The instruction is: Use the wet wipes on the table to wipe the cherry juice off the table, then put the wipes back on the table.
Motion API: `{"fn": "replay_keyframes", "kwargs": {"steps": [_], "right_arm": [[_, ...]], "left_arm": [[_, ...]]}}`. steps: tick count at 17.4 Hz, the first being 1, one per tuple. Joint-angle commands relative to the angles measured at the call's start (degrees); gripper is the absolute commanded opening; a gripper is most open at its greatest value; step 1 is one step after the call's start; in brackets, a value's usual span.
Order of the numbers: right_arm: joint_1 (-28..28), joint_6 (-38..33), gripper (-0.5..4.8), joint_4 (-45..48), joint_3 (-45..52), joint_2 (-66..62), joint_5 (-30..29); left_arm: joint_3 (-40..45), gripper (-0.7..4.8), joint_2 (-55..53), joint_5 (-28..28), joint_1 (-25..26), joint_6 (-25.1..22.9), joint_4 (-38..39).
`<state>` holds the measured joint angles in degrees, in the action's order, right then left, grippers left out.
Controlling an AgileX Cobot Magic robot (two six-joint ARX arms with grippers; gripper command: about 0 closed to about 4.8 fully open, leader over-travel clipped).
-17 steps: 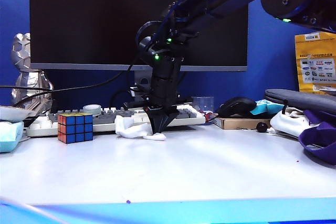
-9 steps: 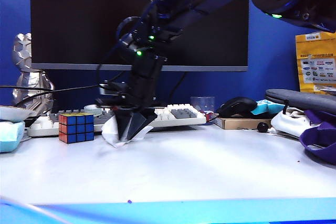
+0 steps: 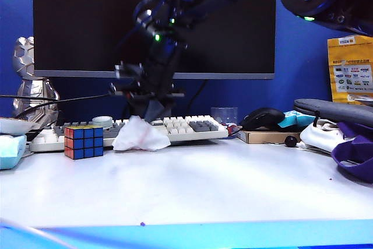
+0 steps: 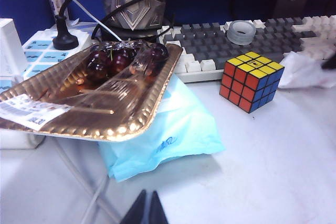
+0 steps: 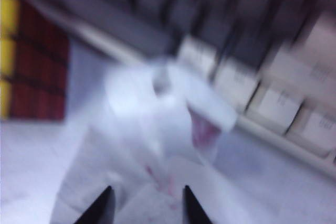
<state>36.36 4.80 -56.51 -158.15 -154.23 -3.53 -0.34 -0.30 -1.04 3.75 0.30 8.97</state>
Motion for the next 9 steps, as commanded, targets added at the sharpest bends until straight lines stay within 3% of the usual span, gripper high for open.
{"fn": "replay_keyframes", "kwargs": {"steps": [1, 9], "right_arm": [[0.04, 0.17, 1.77, 0.79, 0.0, -0.52, -2.8], [-0.68, -0.28, 2.21, 2.75, 0.33, -4.13, -2.82]], "left_arm": [[0.04, -0.02, 0.2, -0.26, 0.02, 0.17, 0.59], [0.04, -0.02, 0.2, -0.26, 0.02, 0.17, 0.59]]}}
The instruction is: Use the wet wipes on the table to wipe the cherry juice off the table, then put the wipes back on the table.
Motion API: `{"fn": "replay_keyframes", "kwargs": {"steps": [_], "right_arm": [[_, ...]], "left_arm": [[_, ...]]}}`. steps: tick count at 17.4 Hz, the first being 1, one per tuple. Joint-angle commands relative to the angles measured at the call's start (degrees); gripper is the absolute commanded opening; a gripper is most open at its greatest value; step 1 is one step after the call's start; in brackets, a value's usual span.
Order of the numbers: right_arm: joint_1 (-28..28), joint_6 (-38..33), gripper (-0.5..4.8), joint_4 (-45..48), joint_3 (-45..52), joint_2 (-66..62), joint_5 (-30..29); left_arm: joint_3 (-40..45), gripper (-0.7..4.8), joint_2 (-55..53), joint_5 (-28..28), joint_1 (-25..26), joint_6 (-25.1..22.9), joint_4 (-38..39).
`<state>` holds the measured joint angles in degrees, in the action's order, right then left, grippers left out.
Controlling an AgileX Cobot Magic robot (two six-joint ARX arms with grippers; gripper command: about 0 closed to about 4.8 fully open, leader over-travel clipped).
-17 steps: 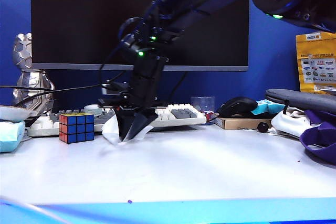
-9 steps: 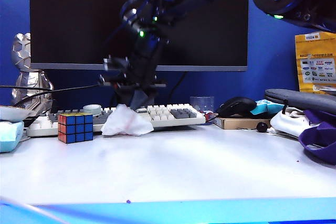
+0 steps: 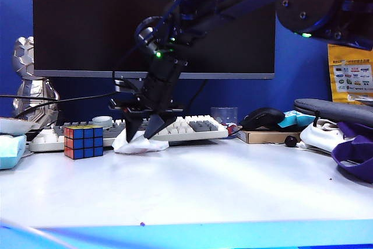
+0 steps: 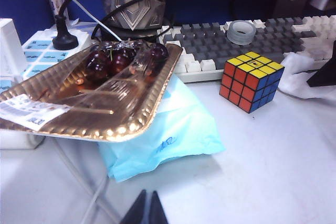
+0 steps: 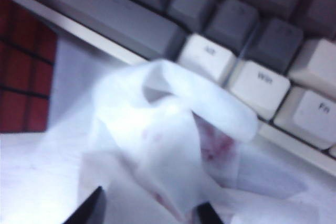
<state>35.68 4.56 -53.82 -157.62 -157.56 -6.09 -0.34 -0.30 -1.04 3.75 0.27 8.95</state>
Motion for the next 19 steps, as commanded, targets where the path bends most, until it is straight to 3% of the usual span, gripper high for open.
{"fn": "replay_keyframes", "kwargs": {"steps": [1, 3, 5, 6, 8, 10, 12, 16, 19], "right_arm": [[-0.02, -0.04, 2.2, -0.11, -0.13, -1.07, -0.28], [-0.04, -0.04, 1.69, -0.61, 0.02, -1.14, -0.37], [-0.04, 0.02, 0.24, -1.6, 0.02, -1.14, -0.46], [-0.04, 0.2, -0.05, -2.08, 0.02, -1.14, -0.46], [-0.04, -0.33, -0.05, -2.99, 0.02, -1.14, 2.73], [-0.33, -1.75, -0.05, -4.02, 0.0, -1.14, 11.43], [-1.25, -1.97, -0.05, -5.25, 0.0, -1.11, 11.23], [-0.7, -0.79, -0.05, -5.95, 0.0, -1.11, -1.95], [2.36, 3.19, -0.05, -7.41, 0.0, -1.11, -8.07]], "left_arm": [[0.04, -0.02, 0.2, -0.26, 0.02, 0.2, 0.61], [0.04, -0.02, 0.2, -0.26, 0.02, 0.22, 0.61], [0.04, -0.02, 0.2, -0.26, 0.02, 0.2, 0.61], [0.04, -0.02, 0.2, -0.26, 0.02, 0.2, 0.61], [0.04, -0.02, 0.2, -0.26, 0.02, 0.2, 0.61], [0.04, -0.02, 0.2, -0.26, 0.02, 0.22, 0.61], [0.04, -0.02, 0.2, -0.26, 0.02, 0.2, 0.61], [0.04, -0.02, 0.2, -0.26, 0.02, 0.22, 0.61], [0.04, -0.02, 0.2, -0.26, 0.02, 0.2, 0.61]]}}
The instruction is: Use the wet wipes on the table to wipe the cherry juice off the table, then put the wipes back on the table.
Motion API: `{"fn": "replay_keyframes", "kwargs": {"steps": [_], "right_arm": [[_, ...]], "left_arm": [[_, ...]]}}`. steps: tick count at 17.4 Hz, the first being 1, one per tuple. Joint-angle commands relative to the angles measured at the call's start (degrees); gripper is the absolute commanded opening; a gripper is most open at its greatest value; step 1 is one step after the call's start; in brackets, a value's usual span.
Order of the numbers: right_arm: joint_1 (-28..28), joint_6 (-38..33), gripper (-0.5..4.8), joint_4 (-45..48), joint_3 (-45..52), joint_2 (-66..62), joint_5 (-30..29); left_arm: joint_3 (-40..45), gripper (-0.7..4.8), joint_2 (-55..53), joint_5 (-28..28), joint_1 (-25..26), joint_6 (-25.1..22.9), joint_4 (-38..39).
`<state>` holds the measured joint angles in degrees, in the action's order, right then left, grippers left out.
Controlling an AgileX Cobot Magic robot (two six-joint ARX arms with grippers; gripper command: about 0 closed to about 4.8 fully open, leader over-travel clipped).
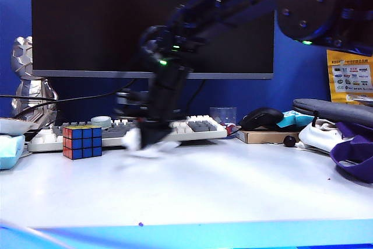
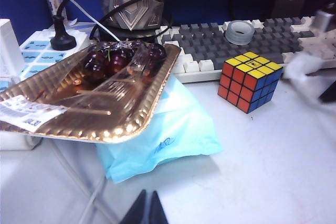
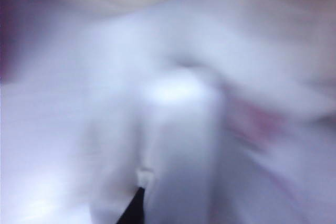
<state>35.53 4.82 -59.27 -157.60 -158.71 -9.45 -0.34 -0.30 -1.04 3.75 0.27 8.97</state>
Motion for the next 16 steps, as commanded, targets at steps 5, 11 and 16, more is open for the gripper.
{"fn": "replay_keyframes", "kwargs": {"steps": [5, 11, 16], "right_arm": [[3.54, 0.48, -0.05, -3.15, -0.02, 0.04, 9.68], [-4.79, -3.78, -0.05, -8.31, -0.07, 0.2, 17.53], [-8.35, -5.42, -0.05, -14.64, -0.57, 0.5, 18.6]], "left_arm": [[0.04, -0.02, 0.2, -0.26, 0.02, 0.22, 0.59], [0.04, -0.02, 0.2, -0.26, 0.02, 0.2, 0.59], [0.04, -0.02, 0.2, -0.26, 0.02, 0.2, 0.59]]}}
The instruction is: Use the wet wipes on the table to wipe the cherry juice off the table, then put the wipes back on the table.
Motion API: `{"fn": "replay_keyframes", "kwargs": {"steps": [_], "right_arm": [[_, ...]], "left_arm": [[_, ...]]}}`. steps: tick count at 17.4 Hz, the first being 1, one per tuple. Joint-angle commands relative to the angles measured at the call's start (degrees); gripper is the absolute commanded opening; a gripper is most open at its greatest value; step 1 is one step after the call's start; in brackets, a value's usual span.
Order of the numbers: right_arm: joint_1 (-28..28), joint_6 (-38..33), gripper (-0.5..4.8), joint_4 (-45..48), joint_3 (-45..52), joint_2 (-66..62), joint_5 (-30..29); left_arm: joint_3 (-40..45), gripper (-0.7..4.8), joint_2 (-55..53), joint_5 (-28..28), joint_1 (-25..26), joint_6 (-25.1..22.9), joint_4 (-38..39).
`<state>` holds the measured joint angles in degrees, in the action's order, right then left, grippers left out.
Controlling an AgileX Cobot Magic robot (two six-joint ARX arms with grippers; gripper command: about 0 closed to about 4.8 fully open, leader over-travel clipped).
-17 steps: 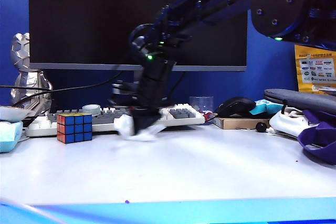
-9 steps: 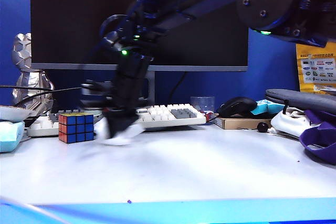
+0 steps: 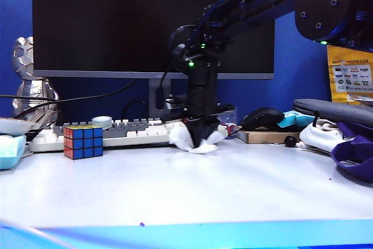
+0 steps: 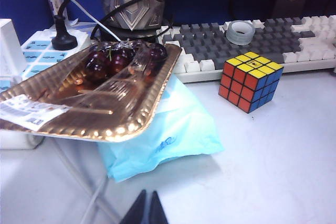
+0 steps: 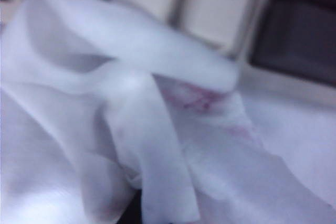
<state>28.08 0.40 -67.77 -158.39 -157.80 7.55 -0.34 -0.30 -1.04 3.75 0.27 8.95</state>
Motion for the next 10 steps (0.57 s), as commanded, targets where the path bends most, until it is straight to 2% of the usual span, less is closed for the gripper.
{"fn": "replay_keyframes", "kwargs": {"steps": [1, 6, 8, 10], "right_arm": [[-0.96, -1.07, -0.05, -8.33, 0.22, -0.39, 3.02], [-0.85, -3.78, -0.05, -11.21, 0.02, 0.52, 2.78], [-0.74, -3.82, -0.05, -10.88, -0.17, 1.77, -0.9], [-0.74, -3.78, -0.05, -11.06, -1.99, 2.05, -1.51]], "left_arm": [[0.04, -0.02, 0.2, -0.26, 0.02, 0.2, 0.61], [0.04, -0.02, 0.2, -0.26, 0.02, 0.22, 0.61], [0.04, -0.02, 0.2, -0.26, 0.02, 0.22, 0.61], [0.04, -0.02, 0.2, -0.26, 0.02, 0.22, 0.61]]}}
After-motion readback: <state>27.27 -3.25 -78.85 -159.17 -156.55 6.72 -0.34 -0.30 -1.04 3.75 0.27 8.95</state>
